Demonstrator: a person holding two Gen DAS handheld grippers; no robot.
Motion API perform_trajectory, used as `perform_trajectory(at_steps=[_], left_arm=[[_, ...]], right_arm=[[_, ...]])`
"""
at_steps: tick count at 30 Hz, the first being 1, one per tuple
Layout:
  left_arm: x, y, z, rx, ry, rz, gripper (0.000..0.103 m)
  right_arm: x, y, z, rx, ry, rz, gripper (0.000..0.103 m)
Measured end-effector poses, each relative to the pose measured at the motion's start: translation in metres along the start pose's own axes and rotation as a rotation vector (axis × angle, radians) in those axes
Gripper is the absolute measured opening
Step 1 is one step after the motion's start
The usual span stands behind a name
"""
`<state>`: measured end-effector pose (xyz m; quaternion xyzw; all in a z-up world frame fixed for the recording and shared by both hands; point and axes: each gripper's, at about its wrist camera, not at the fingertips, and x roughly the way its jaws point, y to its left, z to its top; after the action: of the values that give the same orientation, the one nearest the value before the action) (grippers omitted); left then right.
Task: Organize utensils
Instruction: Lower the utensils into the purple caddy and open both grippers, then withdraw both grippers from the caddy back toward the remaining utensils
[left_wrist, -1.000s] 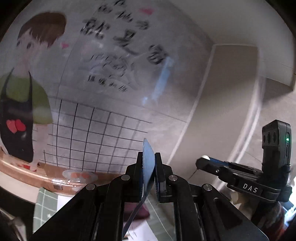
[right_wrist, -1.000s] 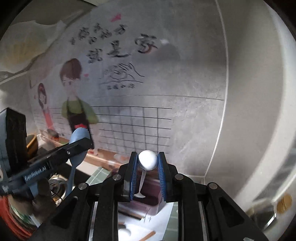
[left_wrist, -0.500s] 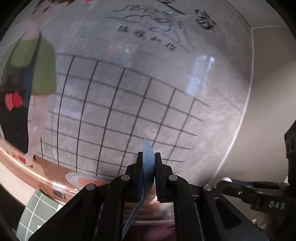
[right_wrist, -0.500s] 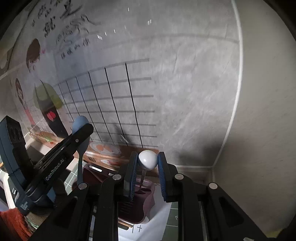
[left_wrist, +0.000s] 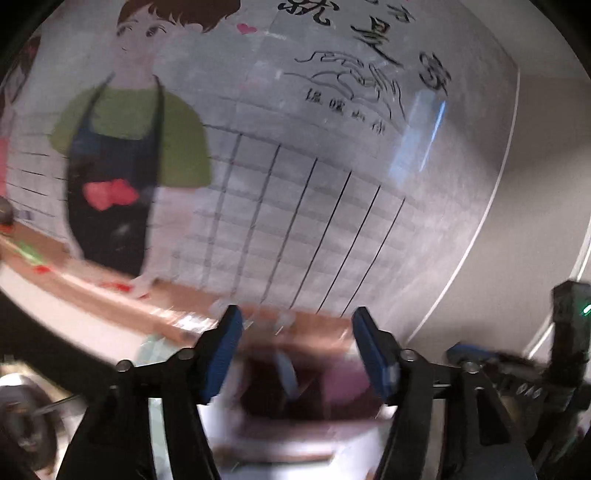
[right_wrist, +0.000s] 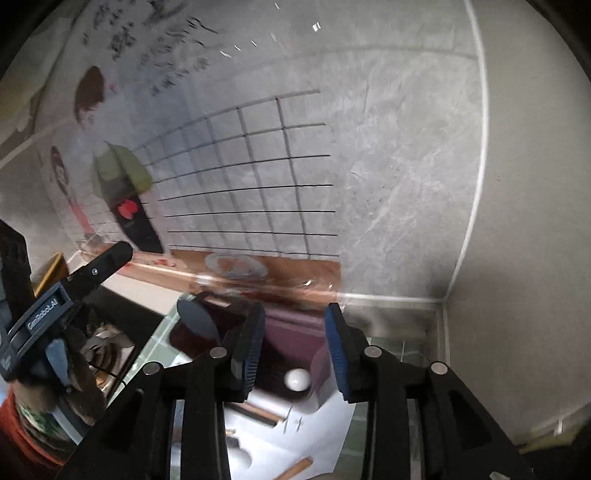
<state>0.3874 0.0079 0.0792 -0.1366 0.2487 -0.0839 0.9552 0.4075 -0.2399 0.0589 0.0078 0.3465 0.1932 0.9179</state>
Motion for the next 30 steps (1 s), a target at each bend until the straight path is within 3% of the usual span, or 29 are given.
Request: perform_trajectory(at_steps=[6,15,18,21,24,30], left_arm=[[-0.049,0.014,-0.052,0.027,0.15,0.069,0.076],[-0.093,0.032,-0.143,-0.09,0.376,0.049,0.078],[-0.103,0.035,-0.163,-0.142,0.398,0.048,0.078],[-0.109,0.034,-0.177,-0.145,0.41,0.093,0.078],[-0.116,0.038,-0.181,-0.182,0.404,0.077,0.078],[-0.128,0.042,-0.185,-0.206,0.397,0.124,0.078]], right_arm=[[-0.034,0.025,-0.058,-0.086,0.118,0.03,0.034],[-0.039,0.05,-0.142,-0.086,0.244,0.076,0.034],[-0.034,0.064,-0.166,-0.133,0.271,0.064,0.035],[-0.027,0.078,-0.187,-0.22,0.308,0.044,0.035],[-0.021,0.085,-0.202,-0.274,0.358,0.092,0.035],[-0.012,0.095,-0.221,-0.363,0.393,0.092,0.038]])
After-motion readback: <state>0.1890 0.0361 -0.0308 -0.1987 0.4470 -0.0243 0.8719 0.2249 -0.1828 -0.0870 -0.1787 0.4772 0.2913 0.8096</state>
